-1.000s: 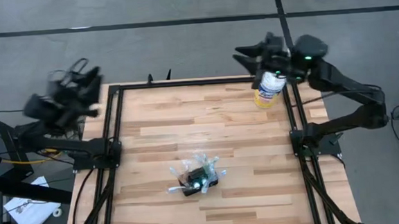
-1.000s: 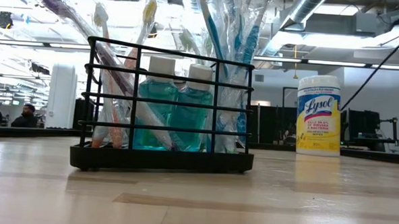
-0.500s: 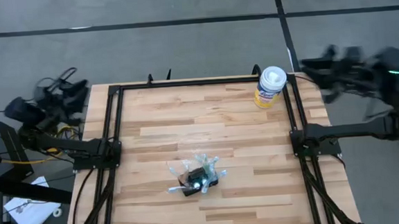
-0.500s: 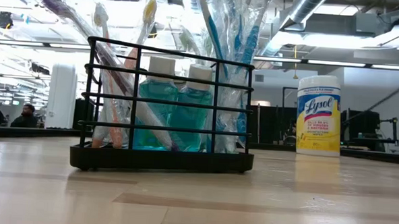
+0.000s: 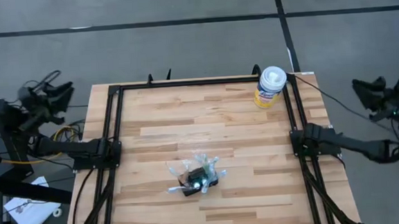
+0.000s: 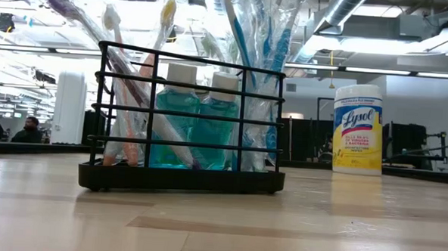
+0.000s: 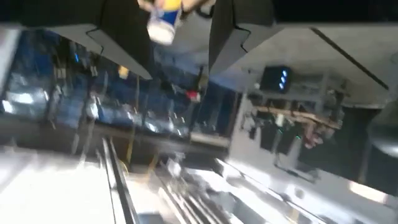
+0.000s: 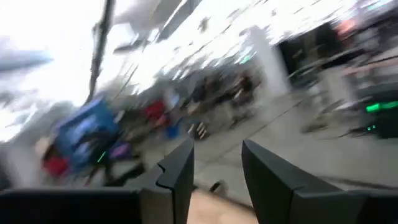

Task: Pick & Place toothbrushing station
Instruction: Return to Home Position

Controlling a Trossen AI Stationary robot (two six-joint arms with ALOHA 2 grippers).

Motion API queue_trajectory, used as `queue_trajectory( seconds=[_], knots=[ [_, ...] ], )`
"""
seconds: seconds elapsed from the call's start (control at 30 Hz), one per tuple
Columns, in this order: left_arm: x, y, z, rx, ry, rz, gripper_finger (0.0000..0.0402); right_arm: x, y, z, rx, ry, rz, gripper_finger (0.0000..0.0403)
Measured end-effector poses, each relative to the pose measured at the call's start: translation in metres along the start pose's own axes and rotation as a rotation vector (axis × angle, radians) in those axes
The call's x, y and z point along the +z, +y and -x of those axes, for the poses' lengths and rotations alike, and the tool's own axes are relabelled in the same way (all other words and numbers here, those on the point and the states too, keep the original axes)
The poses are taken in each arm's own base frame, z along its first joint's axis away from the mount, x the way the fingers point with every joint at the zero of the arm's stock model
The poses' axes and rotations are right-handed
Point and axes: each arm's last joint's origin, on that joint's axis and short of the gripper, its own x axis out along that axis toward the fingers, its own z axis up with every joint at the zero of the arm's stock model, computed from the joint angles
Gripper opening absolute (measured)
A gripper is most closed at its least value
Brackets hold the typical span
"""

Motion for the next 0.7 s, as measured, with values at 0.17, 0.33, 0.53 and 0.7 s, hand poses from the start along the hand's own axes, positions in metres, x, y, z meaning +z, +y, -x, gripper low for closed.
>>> queue_trajectory(
  seconds=[0.17,0.33,0.53,0.7],
  knots=[
    [0.007,0.005,0.008,0.029,-0.032,0.048,0.0143,-0.032,-0.01,0.019,-0.259,0.088,-0.048,0.0126],
    [0.013,0.002,0.006,0.03,-0.043,0.102,0.0143,-0.037,-0.009,0.009,-0.457,0.158,-0.033,0.013],
    [0.013,-0.001,0.004,0.004,-0.038,0.191,0.0143,-0.035,-0.011,0.021,-0.604,0.015,-0.216,0.0129],
    [0.022,-0.005,0.002,-0.081,-0.103,0.234,0.0143,-0.026,-0.002,0.007,-0.568,-0.107,-0.113,0.0134]
  ],
)
